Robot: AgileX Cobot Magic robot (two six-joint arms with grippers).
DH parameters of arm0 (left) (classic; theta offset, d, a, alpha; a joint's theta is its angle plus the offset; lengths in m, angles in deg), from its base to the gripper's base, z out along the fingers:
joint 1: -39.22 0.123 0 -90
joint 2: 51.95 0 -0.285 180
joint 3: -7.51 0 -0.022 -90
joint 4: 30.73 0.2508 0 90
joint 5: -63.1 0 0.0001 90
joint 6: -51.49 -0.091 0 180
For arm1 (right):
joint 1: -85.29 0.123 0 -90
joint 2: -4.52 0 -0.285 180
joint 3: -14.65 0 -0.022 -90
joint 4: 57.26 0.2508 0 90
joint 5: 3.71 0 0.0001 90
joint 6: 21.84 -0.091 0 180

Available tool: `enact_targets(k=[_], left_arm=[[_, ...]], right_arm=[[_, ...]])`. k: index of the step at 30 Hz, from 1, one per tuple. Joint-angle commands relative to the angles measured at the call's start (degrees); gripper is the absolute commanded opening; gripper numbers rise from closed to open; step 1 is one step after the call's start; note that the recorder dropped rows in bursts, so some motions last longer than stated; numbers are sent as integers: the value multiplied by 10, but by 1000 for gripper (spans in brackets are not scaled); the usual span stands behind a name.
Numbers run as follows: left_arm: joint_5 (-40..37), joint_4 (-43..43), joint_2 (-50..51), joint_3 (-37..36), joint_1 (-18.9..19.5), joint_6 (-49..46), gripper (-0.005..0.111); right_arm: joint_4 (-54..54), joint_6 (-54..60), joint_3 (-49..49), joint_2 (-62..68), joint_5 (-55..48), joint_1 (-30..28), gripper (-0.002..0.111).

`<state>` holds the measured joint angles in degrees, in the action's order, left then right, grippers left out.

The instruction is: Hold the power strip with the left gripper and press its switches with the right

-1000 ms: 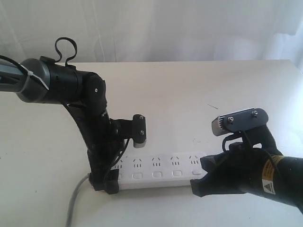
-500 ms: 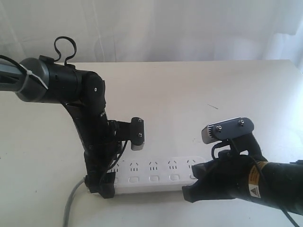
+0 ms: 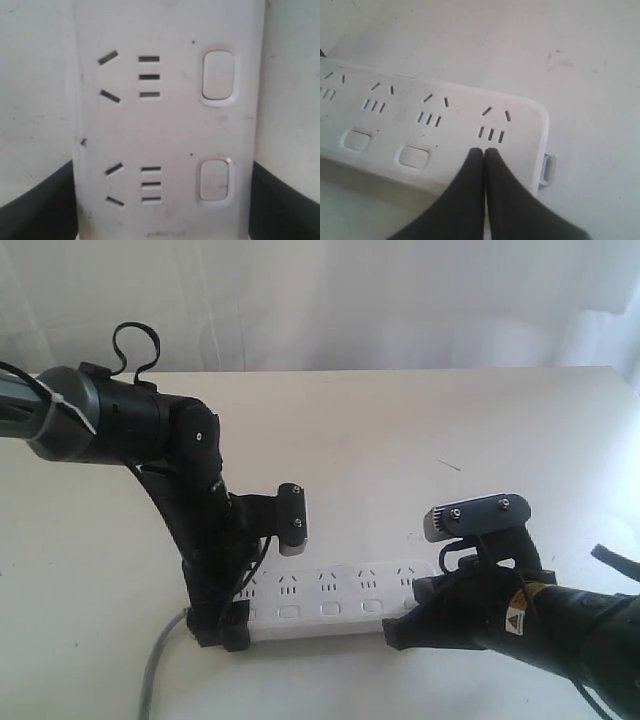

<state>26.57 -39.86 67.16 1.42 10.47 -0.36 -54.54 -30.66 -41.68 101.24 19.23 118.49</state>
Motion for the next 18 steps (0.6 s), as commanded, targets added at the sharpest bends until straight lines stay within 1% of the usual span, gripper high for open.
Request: enact_targets(k=[1,2,5,13,18], left_arm=[[66,21,14,-32,0,7,0],[74,37,14,-42,0,7,0],[70,51,14,-52,0,7,0],[70,50,14,-53,0,11,0],[70,50,14,-53,0,11,0]], right_arm=[[4,10,-3,1,29,-3,0],[4,10,-3,3,32,-3,0],[4,10,-3,9,33,-3,0],[4,-4,-3,70,42,-3,0],[3,-4,-3,72,-31,-3,0]])
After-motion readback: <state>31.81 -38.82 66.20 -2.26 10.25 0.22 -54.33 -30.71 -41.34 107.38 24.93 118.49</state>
